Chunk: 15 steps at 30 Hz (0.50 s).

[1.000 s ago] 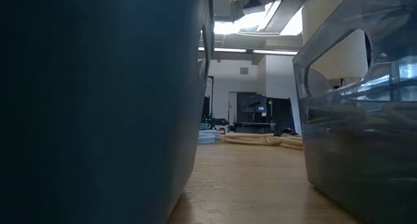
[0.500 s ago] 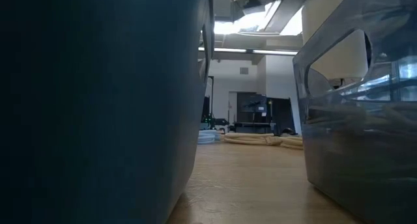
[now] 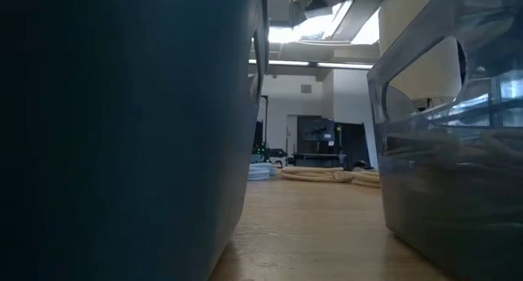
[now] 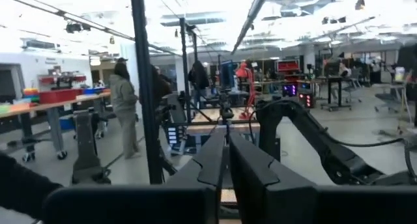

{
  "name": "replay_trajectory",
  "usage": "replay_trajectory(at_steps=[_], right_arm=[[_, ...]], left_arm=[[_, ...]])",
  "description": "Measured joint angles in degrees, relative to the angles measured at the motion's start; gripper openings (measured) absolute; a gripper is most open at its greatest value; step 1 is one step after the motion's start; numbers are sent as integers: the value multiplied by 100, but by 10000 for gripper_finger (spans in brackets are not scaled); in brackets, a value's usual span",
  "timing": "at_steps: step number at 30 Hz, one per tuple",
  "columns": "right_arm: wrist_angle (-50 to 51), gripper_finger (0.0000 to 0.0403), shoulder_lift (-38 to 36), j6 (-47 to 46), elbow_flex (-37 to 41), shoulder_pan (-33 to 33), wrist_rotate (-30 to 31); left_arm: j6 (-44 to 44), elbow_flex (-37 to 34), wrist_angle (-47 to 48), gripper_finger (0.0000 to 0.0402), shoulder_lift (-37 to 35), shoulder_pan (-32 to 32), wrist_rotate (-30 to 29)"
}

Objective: Pick & Place USB Port
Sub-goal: Put the blue charger cable into the black bin

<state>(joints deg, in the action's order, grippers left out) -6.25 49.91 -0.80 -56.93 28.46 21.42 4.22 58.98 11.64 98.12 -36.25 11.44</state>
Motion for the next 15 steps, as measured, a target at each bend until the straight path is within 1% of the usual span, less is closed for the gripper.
replay_trajectory(at_steps=[3,5,7,12,15], right_arm=[[130,46,23,-47,2,-81,1],[152,52,24,-44,1,-129,0],[146,56,24,-44,2,-175,-1],[148,58,24,-34,2,-277,1],[152,58,26,-48,1,-316,-1]], left_arm=[[-95,0,3,133,275,-7,-17],[-96,2,34,132,400,0,-235],[-192,79,22,132,455,2,-333],[-201,339,47,136,549,-22,-330],[-31,597,170,135,480,-24,-332]])
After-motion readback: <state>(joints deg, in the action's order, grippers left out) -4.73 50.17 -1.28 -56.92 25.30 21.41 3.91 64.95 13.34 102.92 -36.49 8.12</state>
